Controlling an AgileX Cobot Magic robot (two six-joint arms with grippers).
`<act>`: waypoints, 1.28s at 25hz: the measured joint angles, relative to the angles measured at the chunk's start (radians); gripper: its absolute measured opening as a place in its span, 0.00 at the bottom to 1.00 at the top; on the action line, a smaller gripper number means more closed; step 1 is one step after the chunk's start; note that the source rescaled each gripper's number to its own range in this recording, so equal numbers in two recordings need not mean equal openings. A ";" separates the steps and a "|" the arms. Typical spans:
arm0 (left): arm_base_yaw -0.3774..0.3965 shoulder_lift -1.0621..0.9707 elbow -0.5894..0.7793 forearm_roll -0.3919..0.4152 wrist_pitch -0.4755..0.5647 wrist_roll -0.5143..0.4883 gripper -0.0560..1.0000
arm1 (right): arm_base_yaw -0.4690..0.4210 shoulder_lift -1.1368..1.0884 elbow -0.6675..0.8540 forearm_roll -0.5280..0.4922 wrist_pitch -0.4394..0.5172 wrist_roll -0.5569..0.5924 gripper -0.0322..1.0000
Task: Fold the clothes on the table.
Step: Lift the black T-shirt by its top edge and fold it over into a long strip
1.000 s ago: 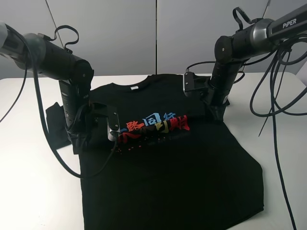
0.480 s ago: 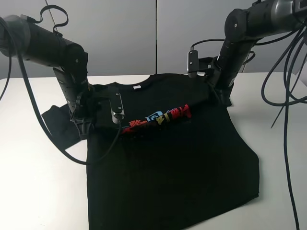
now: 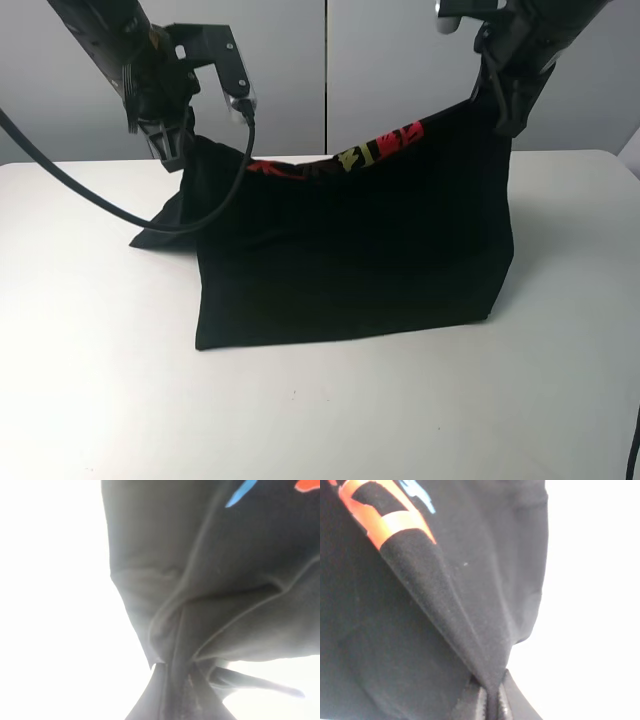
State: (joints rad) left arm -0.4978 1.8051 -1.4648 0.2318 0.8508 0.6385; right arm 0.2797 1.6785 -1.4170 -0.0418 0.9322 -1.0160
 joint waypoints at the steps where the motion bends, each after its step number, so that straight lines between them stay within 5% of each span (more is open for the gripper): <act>1: 0.000 -0.016 -0.007 0.003 0.003 0.000 0.05 | 0.000 -0.029 0.000 -0.001 0.009 0.018 0.03; 11: 0.000 -0.077 -0.017 -0.009 0.074 -0.043 0.05 | 0.000 -0.146 0.000 -0.006 0.156 0.246 0.03; 14: 0.000 -0.077 -0.017 -0.009 0.021 -0.072 0.05 | 0.000 -0.140 0.006 -0.008 0.143 0.263 0.03; 20: 0.000 -0.042 -0.020 0.031 -0.161 -0.113 0.05 | 0.000 -0.057 0.009 -0.069 -0.018 0.307 0.03; 26: 0.000 -0.005 -0.036 0.209 -0.294 -0.303 0.05 | 0.000 -0.024 0.012 -0.399 -0.225 0.546 0.03; 32: 0.000 -0.005 -0.147 0.253 -0.307 -0.364 0.05 | 0.000 -0.057 0.012 -0.465 -0.259 0.589 0.03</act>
State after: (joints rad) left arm -0.4978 1.7998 -1.6122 0.4851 0.5434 0.2749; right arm 0.2797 1.6218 -1.4054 -0.5068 0.6735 -0.4272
